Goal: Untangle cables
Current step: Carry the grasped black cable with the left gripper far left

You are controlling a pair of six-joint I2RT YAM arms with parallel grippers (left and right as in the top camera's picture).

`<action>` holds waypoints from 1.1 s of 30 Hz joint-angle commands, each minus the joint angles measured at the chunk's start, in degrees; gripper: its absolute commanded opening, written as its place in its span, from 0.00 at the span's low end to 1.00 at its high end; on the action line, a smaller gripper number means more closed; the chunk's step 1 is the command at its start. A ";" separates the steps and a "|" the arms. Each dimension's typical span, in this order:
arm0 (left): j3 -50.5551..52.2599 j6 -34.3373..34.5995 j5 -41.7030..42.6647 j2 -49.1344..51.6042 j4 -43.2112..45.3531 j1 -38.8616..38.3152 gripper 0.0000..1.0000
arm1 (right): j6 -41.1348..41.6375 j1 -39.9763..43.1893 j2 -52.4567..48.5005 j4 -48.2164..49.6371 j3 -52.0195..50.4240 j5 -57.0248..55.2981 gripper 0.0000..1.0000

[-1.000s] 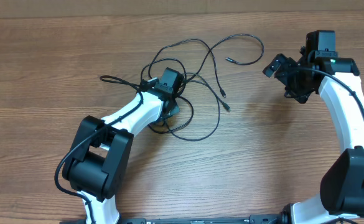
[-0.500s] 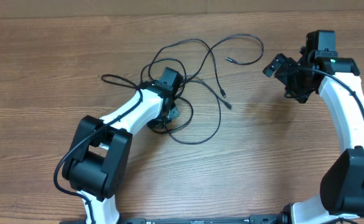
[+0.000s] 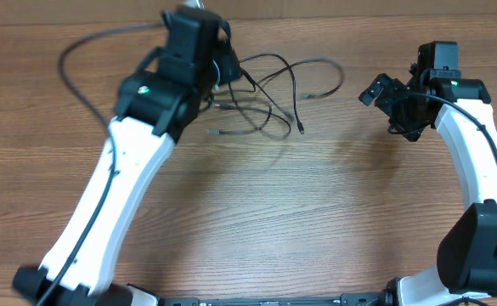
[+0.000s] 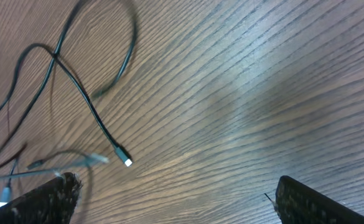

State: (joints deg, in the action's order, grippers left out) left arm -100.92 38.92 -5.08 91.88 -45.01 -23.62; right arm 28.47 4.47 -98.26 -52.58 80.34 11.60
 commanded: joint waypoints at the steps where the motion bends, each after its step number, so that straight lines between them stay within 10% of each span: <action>1: -3.56 -5.38 0.02 -4.92 5.88 0.09 0.04 | -0.17 0.11 0.42 0.20 0.35 -0.46 1.00; 22: -3.61 -5.57 -3.54 -11.67 32.50 -0.39 0.04 | -0.17 0.11 0.42 0.20 0.35 -0.46 1.00; 33: -3.61 -12.90 -18.47 -20.59 37.35 -0.39 0.04 | -0.20 0.11 0.42 0.20 0.35 -0.46 1.00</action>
State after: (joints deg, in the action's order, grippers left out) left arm -103.48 30.28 -17.67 75.72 -7.70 -23.64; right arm 28.45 4.49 -98.26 -52.56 80.34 11.60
